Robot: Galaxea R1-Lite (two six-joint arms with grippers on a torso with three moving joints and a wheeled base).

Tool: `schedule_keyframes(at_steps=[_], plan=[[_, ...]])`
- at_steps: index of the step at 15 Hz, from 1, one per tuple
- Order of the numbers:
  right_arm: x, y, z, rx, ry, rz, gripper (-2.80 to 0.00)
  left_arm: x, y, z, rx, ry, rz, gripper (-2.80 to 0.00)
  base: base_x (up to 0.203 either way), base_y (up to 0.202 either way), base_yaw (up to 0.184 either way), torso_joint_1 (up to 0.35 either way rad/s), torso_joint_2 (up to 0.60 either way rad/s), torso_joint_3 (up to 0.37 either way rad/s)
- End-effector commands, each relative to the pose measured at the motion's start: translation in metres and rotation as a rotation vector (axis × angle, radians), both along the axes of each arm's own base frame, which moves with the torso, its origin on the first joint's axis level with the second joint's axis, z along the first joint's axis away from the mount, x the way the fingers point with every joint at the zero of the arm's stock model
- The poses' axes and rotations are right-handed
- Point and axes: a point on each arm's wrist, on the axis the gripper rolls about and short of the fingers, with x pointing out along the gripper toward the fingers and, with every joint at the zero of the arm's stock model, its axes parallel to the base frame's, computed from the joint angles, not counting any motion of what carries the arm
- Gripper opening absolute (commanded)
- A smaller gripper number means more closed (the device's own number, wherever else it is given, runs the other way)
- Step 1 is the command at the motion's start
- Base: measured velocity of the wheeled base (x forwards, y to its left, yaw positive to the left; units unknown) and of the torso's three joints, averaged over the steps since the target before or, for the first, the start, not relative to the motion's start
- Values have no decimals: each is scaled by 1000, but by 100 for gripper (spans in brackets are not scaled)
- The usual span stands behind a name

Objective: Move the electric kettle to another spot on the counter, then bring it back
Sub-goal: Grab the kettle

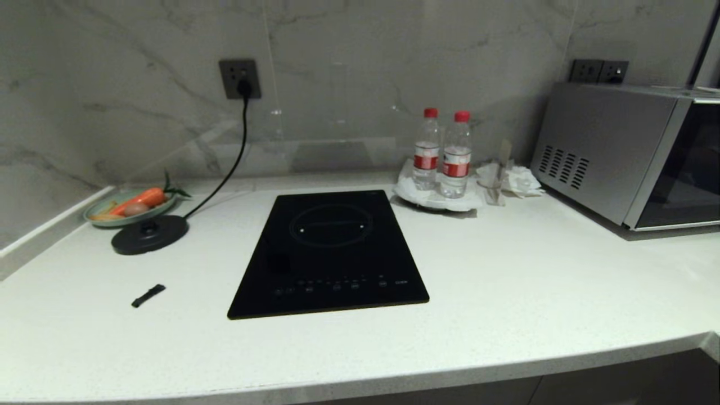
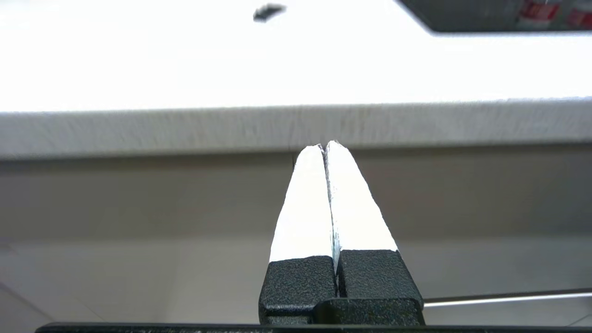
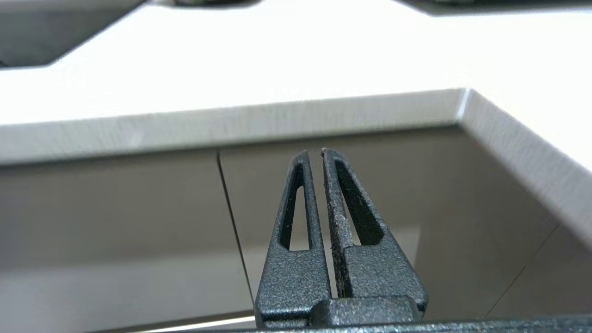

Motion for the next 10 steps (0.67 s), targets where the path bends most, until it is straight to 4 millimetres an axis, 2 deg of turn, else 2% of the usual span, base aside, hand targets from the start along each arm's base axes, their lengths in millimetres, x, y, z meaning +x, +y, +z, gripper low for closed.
schedule_keyframes(at_steps=[1, 10], plan=[[0, 0, 0, -1, 2, 0, -280, 0, 0, 0, 0, 3, 1, -280, 0, 0, 0, 117, -503, -384], [0, 0, 0, -1, 2, 0, -280, 0, 0, 0, 0, 3, 1, -280, 0, 0, 0, 163, -545, -379]])
